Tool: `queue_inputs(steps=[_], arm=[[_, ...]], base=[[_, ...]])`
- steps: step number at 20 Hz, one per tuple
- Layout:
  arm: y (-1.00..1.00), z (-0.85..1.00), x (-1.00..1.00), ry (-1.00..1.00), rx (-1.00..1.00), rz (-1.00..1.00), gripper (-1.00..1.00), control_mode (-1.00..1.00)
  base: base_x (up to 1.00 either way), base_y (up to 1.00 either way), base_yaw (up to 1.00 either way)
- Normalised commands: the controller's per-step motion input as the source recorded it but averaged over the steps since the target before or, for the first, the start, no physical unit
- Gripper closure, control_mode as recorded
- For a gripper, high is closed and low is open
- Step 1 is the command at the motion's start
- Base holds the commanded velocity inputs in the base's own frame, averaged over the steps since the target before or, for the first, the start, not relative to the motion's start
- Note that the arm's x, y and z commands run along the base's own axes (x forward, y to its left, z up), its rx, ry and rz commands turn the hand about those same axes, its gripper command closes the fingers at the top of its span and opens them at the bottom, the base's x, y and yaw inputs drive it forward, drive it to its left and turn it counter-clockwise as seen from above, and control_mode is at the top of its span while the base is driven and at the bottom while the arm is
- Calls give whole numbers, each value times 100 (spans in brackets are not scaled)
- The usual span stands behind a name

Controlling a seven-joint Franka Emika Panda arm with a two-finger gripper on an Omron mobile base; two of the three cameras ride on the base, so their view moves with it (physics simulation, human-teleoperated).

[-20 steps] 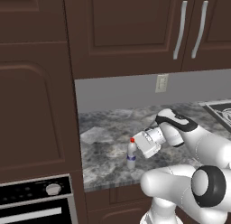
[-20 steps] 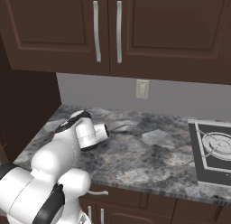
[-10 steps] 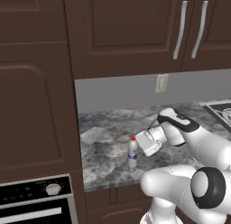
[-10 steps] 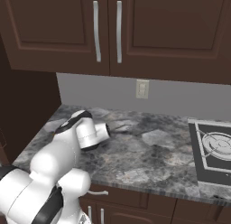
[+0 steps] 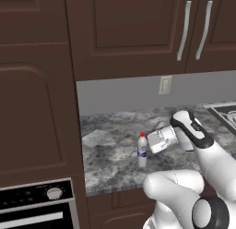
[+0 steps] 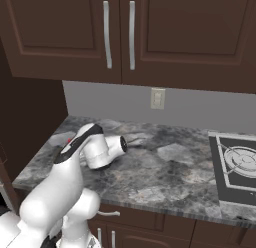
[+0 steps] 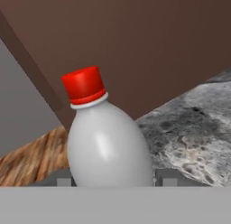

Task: Place the drinks on the dining counter in a tight cluster.

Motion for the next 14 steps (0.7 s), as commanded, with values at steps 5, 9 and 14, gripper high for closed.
queue_inputs(steps=[5, 9, 14], arm=[[-30, 36, -17, 0, -5, -17, 100, -100], [-31, 46, -21, -4, -6, -12, 100, -100], [-13, 47, -29, -9, -7, -7, 100, -100]], base=[[0, 0, 0], [0, 0, 0], [0, 0, 0]])
